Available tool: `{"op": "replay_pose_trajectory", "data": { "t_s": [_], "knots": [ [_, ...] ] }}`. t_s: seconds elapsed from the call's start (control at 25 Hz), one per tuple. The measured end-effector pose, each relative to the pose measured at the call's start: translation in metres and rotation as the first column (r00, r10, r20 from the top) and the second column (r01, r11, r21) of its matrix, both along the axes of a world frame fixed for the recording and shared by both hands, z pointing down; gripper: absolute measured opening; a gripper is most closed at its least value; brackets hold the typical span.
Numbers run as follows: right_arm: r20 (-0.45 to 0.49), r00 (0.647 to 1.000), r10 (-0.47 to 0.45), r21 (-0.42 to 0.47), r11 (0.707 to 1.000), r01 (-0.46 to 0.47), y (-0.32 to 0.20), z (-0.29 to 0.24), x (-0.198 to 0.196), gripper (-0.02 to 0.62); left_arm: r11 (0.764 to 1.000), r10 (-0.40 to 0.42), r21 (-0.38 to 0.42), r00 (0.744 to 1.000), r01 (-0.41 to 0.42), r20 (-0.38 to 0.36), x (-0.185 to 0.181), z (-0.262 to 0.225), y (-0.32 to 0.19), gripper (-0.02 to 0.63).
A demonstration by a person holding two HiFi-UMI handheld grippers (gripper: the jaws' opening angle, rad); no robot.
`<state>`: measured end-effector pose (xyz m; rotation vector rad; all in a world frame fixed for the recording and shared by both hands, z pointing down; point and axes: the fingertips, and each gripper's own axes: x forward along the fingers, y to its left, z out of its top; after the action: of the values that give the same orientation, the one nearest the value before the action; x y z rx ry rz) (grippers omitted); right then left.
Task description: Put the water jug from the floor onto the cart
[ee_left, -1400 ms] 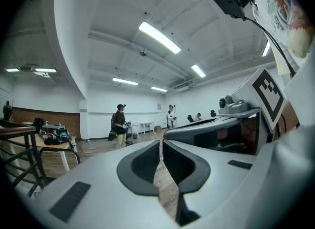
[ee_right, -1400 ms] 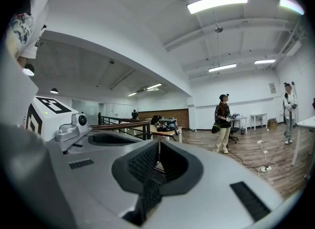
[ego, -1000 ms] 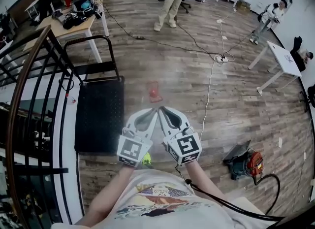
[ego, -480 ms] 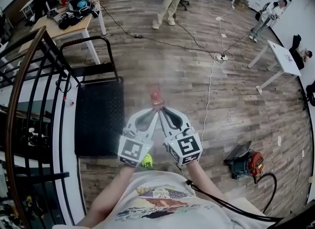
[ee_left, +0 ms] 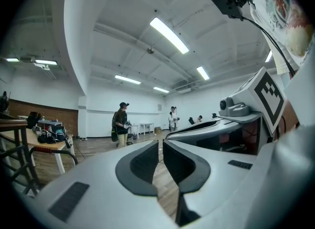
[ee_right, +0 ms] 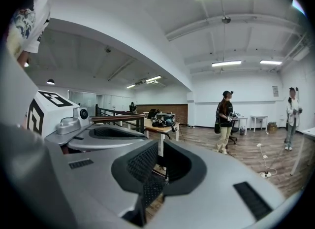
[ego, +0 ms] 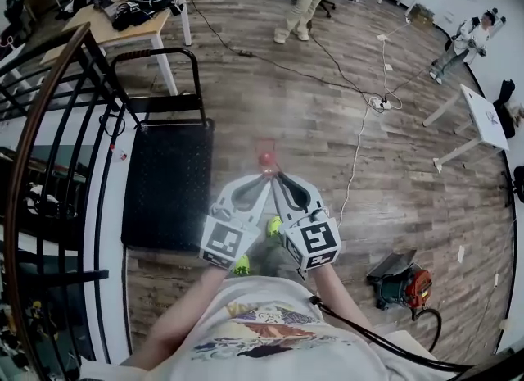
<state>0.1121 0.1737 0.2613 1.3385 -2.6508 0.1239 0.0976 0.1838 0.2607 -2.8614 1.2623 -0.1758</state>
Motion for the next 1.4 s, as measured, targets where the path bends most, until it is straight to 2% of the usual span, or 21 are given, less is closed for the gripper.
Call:
{"op": "replay_pose_trajectory", "data": {
  "t_s": [0.4, 0.72, 1.12, 1.4],
  "knots": [
    [0.012, 0.996, -0.085, 0.015, 0.996, 0.085, -0.085, -0.003, 0.003, 0.021, 0.997, -0.072, 0.006, 0.996, 0.072, 0.044, 0.004, -0.003, -0.084, 0.014],
    [0.018, 0.987, -0.162, -0.008, 0.987, 0.162, -0.166, 0.006, 0.041, 0.021, 0.99, -0.134, -0.022, 0.987, 0.137, 0.09, 0.043, 0.008, -0.168, 0.014],
    [0.048, 0.965, -0.256, -0.028, 0.966, 0.257, -0.233, 0.032, 0.09, 0.031, 0.977, -0.213, -0.008, 0.972, 0.215, 0.102, 0.092, 0.027, -0.235, 0.015],
    [0.053, 0.962, -0.269, -0.054, 0.961, 0.271, -0.271, 0.06, 0.104, 0.048, 0.978, -0.202, -0.032, 0.97, 0.208, 0.132, 0.106, 0.053, -0.273, 0.015]
  ]
}}
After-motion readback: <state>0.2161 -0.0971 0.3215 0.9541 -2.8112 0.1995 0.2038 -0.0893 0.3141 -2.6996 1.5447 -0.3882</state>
